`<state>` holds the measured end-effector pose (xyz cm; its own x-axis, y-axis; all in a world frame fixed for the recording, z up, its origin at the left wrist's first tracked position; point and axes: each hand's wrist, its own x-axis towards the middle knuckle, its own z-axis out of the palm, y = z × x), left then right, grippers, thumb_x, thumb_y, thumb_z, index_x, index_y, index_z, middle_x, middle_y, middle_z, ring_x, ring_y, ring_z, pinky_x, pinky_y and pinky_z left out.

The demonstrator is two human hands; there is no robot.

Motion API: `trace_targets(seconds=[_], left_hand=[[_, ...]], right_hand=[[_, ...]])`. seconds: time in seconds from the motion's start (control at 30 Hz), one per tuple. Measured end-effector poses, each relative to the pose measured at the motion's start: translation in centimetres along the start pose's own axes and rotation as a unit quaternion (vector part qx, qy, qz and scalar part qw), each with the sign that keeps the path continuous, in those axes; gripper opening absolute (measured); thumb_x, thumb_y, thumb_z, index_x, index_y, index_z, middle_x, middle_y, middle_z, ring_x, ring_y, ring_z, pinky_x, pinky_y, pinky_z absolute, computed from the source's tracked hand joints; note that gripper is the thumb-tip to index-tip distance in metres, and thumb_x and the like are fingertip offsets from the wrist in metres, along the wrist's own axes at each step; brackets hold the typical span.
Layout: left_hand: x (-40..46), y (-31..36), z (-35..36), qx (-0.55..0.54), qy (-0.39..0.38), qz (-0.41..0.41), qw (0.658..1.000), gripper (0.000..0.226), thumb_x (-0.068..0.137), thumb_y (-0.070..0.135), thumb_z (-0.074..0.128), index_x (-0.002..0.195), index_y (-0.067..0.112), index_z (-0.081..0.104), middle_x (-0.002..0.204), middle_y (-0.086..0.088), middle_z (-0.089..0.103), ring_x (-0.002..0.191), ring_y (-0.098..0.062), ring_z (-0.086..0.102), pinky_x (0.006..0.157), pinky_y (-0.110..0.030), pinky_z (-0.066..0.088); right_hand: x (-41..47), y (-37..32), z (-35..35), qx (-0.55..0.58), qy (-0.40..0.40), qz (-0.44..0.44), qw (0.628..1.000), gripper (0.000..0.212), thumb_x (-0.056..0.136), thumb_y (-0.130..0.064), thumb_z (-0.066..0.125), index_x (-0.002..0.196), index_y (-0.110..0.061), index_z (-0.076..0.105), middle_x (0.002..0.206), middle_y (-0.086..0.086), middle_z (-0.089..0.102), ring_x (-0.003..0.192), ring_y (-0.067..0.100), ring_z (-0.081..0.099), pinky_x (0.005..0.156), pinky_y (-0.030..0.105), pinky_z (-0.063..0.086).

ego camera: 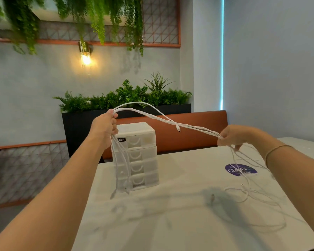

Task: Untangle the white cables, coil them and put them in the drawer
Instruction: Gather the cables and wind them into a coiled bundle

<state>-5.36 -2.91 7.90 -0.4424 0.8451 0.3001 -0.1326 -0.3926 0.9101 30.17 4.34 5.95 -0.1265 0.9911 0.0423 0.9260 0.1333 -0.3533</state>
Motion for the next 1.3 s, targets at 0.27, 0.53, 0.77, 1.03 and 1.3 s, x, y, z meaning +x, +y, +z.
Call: trace_targets(seconds=[0.27,0.53,0.77,1.03,1.3], left_hand=[[0.6,0.1,0.3,-0.033,0.012,0.003,0.999,0.033,0.102,0.027,0.034,0.075,0.015,0.049,0.040,0.011,0.031,0.031,-0.003,0.023,0.034,-0.016,0.020],[0.4,0.1,0.2,-0.040,0.006,0.011,0.999,0.032,0.102,0.027,0.034,0.075,0.016,0.049,0.040,0.011,0.032,0.033,-0.003,0.023,0.034,-0.015,0.022],[-0.3,0.2,0.9,-0.028,-0.004,0.013,1.000,0.031,0.101,0.028,0.035,0.076,0.016,0.050,0.043,0.010,0.033,0.036,-0.003,0.025,0.038,-0.016,0.023],[-1.4,-0.4,2.8,0.012,-0.046,0.008,0.999,0.029,0.101,0.024,0.037,0.076,0.015,0.048,0.036,0.012,0.033,0.032,-0.003,0.024,0.036,-0.015,0.022],[-2.8,-1.3,3.9,0.059,-0.095,0.004,0.994,0.033,0.101,0.024,0.035,0.072,0.015,0.049,0.040,0.011,0.032,0.036,-0.003,0.024,0.040,-0.017,0.022]], right_hand=[[2.4,-2.6,-3.1,-0.052,0.360,0.045,0.931,0.029,0.098,-0.020,0.045,0.115,-0.002,0.061,0.115,0.022,0.058,0.106,0.039,0.055,0.083,0.037,0.044],[3.7,-5.6,-3.3,0.070,0.473,-0.094,0.873,0.032,0.097,-0.023,0.050,0.103,0.004,0.065,0.095,0.028,0.057,0.083,0.037,0.053,0.066,0.027,0.031],[3.3,-5.6,-3.7,0.156,0.414,-0.113,0.890,0.025,0.097,-0.026,0.047,0.106,-0.008,0.062,0.092,0.006,0.059,0.082,0.020,0.050,0.069,0.022,0.034],[2.4,-1.9,-0.5,-0.253,0.014,0.087,0.963,0.043,0.093,-0.025,0.056,0.128,-0.001,0.053,0.117,0.011,0.060,0.102,0.025,0.058,0.072,0.025,0.047],[-2.4,-10.0,-1.7,-0.037,0.172,-0.165,0.970,0.035,0.095,-0.005,0.041,0.126,-0.011,0.056,0.130,0.007,0.055,0.119,0.024,0.050,0.098,0.030,0.040]])
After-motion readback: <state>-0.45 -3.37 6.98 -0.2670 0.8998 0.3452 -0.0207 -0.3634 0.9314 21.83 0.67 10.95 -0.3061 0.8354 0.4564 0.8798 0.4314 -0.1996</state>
